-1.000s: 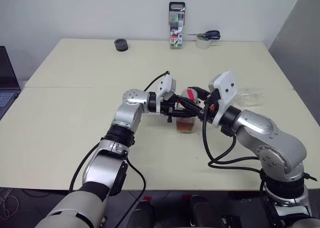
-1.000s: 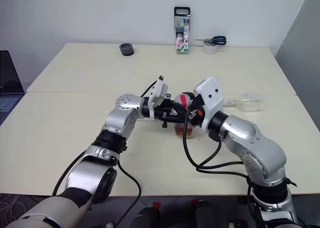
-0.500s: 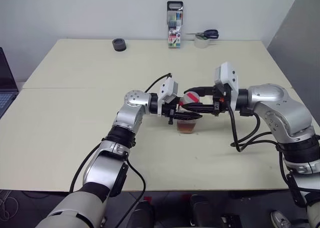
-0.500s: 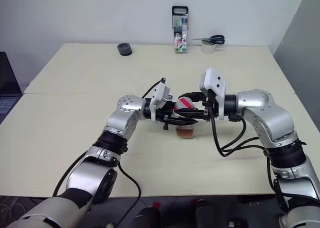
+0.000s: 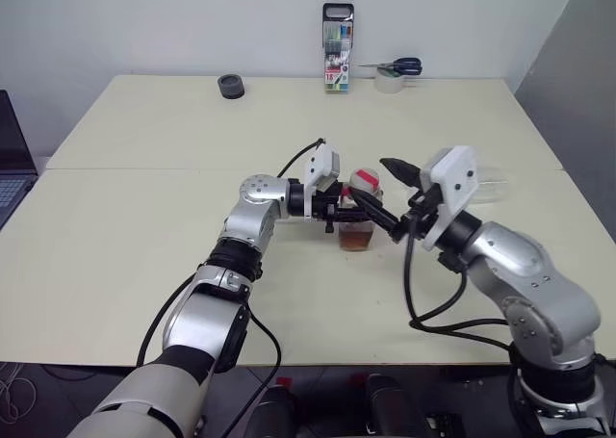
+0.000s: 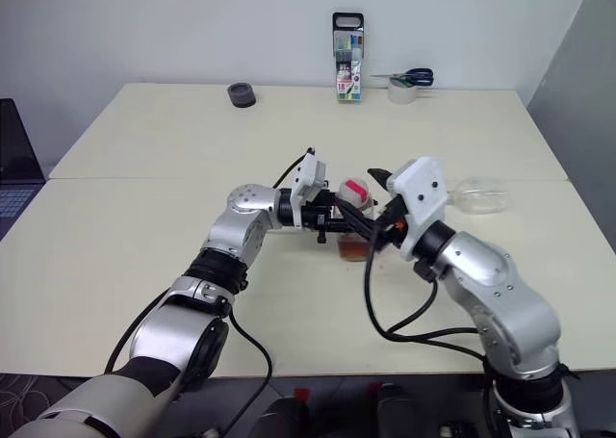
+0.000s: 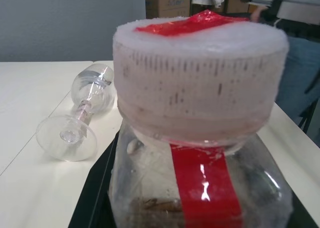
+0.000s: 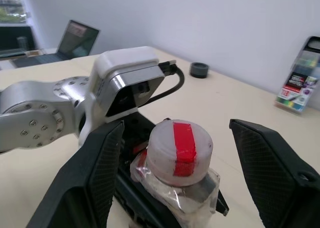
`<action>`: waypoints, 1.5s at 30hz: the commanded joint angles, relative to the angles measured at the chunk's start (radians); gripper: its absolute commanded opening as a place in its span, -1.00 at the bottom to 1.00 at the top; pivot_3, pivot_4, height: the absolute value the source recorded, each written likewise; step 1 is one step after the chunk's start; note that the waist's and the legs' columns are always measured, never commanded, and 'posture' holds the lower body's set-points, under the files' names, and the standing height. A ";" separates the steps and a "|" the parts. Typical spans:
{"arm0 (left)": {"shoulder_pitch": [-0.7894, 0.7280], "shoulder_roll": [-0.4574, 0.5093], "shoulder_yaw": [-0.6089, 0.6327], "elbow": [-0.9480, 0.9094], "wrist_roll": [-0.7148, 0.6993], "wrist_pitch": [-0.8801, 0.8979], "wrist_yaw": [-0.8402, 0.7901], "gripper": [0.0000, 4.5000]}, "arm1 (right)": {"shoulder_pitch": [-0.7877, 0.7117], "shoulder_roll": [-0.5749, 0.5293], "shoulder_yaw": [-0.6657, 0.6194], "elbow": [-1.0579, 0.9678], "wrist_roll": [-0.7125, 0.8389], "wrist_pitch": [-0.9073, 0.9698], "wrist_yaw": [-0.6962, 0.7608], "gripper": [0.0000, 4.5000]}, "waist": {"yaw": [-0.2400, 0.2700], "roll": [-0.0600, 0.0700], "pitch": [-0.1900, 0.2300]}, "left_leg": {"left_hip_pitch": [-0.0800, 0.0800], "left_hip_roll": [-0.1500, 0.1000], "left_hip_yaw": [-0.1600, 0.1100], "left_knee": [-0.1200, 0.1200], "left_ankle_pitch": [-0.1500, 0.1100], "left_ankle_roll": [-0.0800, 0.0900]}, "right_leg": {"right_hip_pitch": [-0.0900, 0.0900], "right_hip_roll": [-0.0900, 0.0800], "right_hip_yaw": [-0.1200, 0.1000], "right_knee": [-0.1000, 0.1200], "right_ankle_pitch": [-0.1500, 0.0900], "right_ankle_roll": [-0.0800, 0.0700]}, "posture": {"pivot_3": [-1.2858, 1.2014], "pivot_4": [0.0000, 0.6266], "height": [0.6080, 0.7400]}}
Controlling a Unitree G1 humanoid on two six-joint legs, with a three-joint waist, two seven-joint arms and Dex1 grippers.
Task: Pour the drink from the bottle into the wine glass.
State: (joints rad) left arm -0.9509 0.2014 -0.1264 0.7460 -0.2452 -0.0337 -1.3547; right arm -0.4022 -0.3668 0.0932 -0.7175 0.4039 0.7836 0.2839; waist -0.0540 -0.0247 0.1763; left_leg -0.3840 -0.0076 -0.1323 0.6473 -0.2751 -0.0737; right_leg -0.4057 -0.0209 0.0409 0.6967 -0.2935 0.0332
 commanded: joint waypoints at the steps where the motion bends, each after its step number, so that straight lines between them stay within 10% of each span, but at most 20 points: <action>1: -0.040 -0.006 0.013 -0.006 0.001 -0.028 0.002 -0.23 | -0.001 0.053 0.077 -0.017 -0.101 -0.014 -0.107 0.59 | -0.001 0.000 0.000 | 0.000 0.000 0.000 0.000 0.000 0.000 | 0.000 0.000 0.000 0.000 0.000 0.000 | 0.03 -0.52 1.00; 14: -0.034 -0.005 0.014 -0.013 0.013 -0.033 0.003 -0.23 | -0.002 0.163 0.104 0.069 -0.226 -0.077 -0.181 0.59 | -0.003 0.000 0.000 | 0.000 0.000 0.000 0.000 0.000 -0.001 | 0.000 0.000 0.000 0.000 0.000 0.000 | 0.03 -0.52 1.00; 21: -0.028 -0.004 0.012 -0.020 0.014 -0.030 0.005 -0.23 | 0.008 0.177 0.104 0.069 -0.233 -0.084 -0.157 -0.16 | -0.003 0.000 0.000 | 0.000 0.000 0.000 0.000 0.000 0.000 | 0.000 0.000 0.000 0.000 0.000 0.000 | 0.03 -0.52 1.00; 28: -0.024 0.000 0.010 -0.027 0.012 -0.023 0.000 -0.23 | 0.014 0.138 0.106 0.068 -0.162 -0.113 -0.025 -0.16 | -0.003 0.000 0.000 | 0.000 0.000 0.000 0.000 0.000 0.000 | 0.000 0.000 0.000 0.000 0.000 0.000 | 0.03 -0.52 1.00; 34: -0.039 0.020 -0.002 -0.024 0.011 -0.023 -0.073 -0.23 | -0.209 -0.232 0.050 0.316 0.060 -0.180 0.622 -0.16 | -0.004 0.001 0.001 | 0.001 -0.001 0.001 0.000 0.000 0.001 | 0.002 0.000 0.000 -0.001 0.000 0.001 | 0.03 -0.52 1.00; 41: -0.040 0.018 0.012 -0.027 0.009 -0.017 -0.048 -0.24 | -0.247 -0.196 -0.019 0.346 0.143 -0.105 0.579 -0.16 | -0.005 0.001 0.001 | 0.000 0.000 0.001 -0.001 0.000 0.001 | 0.001 0.000 0.000 -0.001 0.000 0.000 | 0.03 -0.52 1.00; 45: -0.040 0.019 0.016 -0.018 0.012 -0.011 -0.025 -0.24 | -0.167 -0.179 -0.106 0.225 0.121 -0.075 0.434 0.59 | -0.002 0.001 0.001 | 0.000 -0.001 0.000 0.000 0.000 0.001 | 0.001 -0.001 0.000 -0.001 0.000 0.000 | 0.03 -0.52 1.00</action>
State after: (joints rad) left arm -0.9587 0.2074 -0.1447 0.7398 -0.2243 -0.0458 -1.4031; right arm -0.5740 -0.5431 0.0525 -0.4012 0.5001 0.6968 0.7699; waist -0.0561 -0.0237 0.1775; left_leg -0.3848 -0.0082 -0.1328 0.6473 -0.2752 -0.0729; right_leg -0.4053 -0.0221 0.0403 0.6960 -0.2933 0.0332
